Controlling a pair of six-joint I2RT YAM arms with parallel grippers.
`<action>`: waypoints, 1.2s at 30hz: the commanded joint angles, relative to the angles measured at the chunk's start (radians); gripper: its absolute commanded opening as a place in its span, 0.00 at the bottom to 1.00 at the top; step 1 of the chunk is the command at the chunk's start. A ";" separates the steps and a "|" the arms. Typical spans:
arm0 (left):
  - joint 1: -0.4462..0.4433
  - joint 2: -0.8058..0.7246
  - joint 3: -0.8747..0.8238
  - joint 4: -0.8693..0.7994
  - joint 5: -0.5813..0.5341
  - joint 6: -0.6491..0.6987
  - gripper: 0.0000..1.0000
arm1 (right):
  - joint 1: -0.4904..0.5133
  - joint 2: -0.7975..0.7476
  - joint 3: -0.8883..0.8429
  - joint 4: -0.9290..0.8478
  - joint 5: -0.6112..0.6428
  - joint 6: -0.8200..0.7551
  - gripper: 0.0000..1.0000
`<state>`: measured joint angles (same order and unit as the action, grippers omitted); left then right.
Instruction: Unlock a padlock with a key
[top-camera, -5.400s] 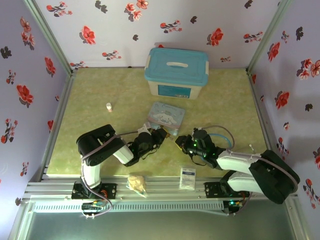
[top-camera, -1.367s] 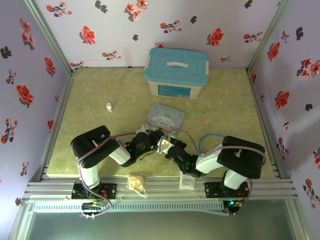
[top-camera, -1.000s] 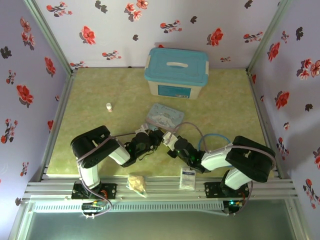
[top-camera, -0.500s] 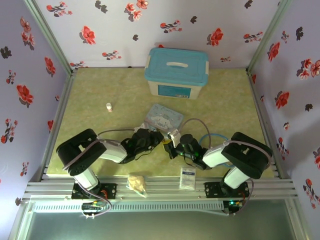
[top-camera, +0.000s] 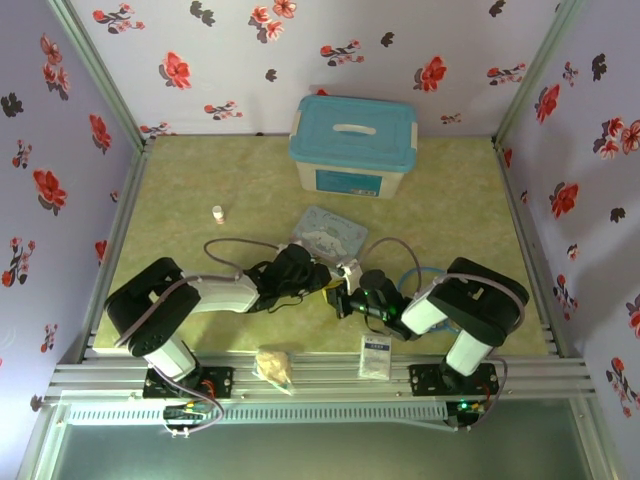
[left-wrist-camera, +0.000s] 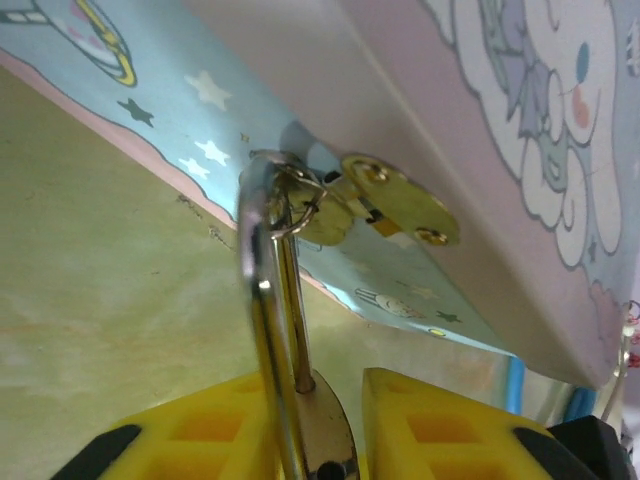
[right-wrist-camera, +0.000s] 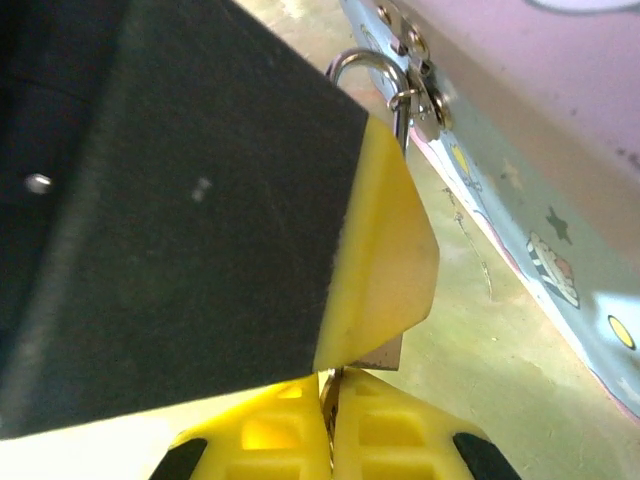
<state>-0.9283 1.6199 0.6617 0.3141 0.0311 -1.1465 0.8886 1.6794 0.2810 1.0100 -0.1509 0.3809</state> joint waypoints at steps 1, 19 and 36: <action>-0.004 -0.041 0.053 -0.190 -0.017 0.127 0.27 | -0.001 0.044 0.002 0.050 0.005 0.062 0.01; -0.032 -0.009 0.143 -0.401 -0.143 0.254 0.22 | 0.005 0.178 -0.004 0.280 0.018 0.226 0.04; -0.032 0.006 0.252 -0.662 -0.279 0.371 0.13 | 0.010 -0.004 0.017 0.013 0.078 0.219 0.27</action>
<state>-0.9577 1.6211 0.8776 -0.2188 -0.1669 -0.8375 0.9031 1.7016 0.2977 1.0363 -0.1150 0.5877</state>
